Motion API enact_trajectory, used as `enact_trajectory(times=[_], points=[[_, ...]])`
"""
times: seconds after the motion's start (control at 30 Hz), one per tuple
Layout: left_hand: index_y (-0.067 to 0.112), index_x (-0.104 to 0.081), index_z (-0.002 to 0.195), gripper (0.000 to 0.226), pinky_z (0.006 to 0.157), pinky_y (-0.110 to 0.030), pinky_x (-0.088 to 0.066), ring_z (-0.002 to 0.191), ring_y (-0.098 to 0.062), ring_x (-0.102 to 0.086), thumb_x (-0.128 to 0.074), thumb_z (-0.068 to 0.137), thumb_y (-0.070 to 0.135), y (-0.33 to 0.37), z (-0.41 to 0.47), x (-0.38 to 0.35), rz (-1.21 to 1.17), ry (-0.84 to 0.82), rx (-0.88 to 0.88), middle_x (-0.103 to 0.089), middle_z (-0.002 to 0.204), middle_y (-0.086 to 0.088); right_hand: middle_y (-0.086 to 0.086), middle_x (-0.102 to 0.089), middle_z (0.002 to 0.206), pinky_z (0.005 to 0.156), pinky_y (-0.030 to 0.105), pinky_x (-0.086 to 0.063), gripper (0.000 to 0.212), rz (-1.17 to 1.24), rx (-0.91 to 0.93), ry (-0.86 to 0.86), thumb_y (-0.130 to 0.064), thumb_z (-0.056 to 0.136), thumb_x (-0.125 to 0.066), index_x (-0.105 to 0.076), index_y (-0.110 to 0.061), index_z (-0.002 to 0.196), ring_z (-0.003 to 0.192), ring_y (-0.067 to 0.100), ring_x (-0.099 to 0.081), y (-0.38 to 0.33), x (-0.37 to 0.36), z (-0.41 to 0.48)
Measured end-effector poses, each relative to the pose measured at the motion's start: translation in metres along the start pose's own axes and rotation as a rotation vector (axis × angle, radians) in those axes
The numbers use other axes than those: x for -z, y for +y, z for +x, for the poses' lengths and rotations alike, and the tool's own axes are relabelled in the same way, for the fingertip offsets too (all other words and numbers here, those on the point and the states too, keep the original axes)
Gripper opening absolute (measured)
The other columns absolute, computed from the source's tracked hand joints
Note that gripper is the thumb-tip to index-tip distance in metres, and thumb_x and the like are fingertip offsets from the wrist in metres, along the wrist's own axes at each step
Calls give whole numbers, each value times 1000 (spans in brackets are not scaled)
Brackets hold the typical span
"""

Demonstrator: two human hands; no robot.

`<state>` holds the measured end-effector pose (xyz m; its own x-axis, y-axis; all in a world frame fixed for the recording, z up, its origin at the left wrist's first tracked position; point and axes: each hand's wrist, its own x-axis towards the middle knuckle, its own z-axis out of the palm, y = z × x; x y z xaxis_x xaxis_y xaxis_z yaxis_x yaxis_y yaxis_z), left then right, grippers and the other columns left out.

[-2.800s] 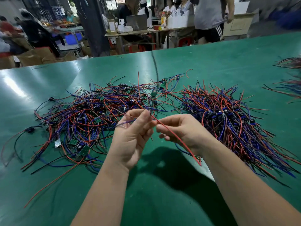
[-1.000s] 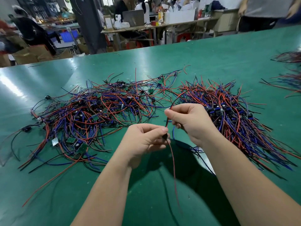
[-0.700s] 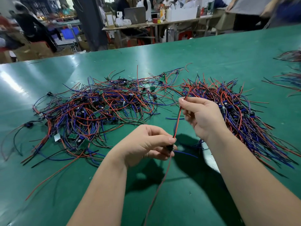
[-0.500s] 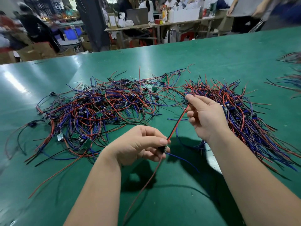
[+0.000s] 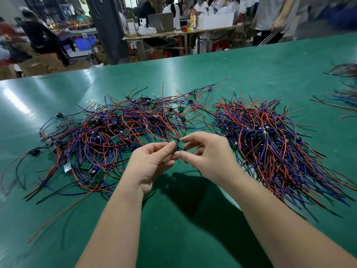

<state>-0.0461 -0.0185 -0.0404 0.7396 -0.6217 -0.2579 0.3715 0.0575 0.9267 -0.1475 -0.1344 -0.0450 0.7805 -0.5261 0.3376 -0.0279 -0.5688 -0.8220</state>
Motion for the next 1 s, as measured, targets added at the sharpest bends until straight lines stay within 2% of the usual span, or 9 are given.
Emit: enact_trajectory(times=[0.17,0.37,0.47,0.53,0.67,0.73,0.83,0.9,1.0], points=[[12,-68,73,26,52,-21,-55,53,-8,-63,-76,55,29,-2,-3,-6,62,-61,-115,-68,63,-3,-3,-69,73,52,15,-44,13,-84,155,71,-13,73,-79,-73,-16,84,49,9,-56,-4,2,-2],[14,-67,82,36,54,-23,-55,66,-13,-70,-68,62,44,4,-4,-5,4,-142,-170,-75,82,-4,-3,-70,70,59,23,-52,11,242,139,216,-13,75,-78,-72,-19,83,60,8,-65,-21,25,3],[16,-69,78,27,55,-22,-55,68,-13,-70,-68,70,42,6,-3,-2,8,-67,-149,-75,84,-5,-2,-71,72,48,26,-53,13,384,69,428,-9,78,-75,-72,-18,87,57,17,-70,-21,49,8],[17,-69,76,17,57,-22,-54,69,-13,-70,-66,84,32,8,0,6,54,84,-160,-75,80,-3,-2,-72,73,55,29,-54,12,137,-10,593,-15,78,-74,-72,-19,90,58,16,-69,-11,68,12],[25,-70,79,11,62,-26,-44,77,-17,-61,-62,85,31,8,8,32,684,610,-364,-69,80,5,15,-66,106,83,35,-47,25,-580,-307,474,-25,80,-68,-72,-16,103,96,31,-61,16,95,16],[30,-69,97,16,77,-33,-42,101,-24,-53,-61,84,33,7,9,44,1034,770,-377,-64,107,2,20,-53,120,92,44,-43,38,-682,-455,365,-32,82,-67,-65,-17,116,109,40,-51,18,93,15],[31,-58,122,39,105,-46,-25,129,-32,-31,-60,84,39,4,12,52,1304,745,-153,-42,141,-9,17,-47,124,98,47,-37,42,-640,-353,391,-32,83,-64,-60,-20,123,115,39,-45,10,83,14],[34,-54,126,42,106,-46,-22,130,-33,-31,-57,86,42,1,14,52,1419,658,0,-44,138,-10,14,-48,121,101,45,-37,36,-573,-237,380,-28,85,-63,-64,-19,119,115,33,-46,4,75,15],[39,-62,115,29,101,-44,-25,120,-30,-41,-56,87,40,0,17,54,1458,679,4,-56,120,-6,10,-52,115,100,43,-39,29,-519,-149,293,-24,84,-64,-67,-18,113,110,28,-50,-2,59,12]])
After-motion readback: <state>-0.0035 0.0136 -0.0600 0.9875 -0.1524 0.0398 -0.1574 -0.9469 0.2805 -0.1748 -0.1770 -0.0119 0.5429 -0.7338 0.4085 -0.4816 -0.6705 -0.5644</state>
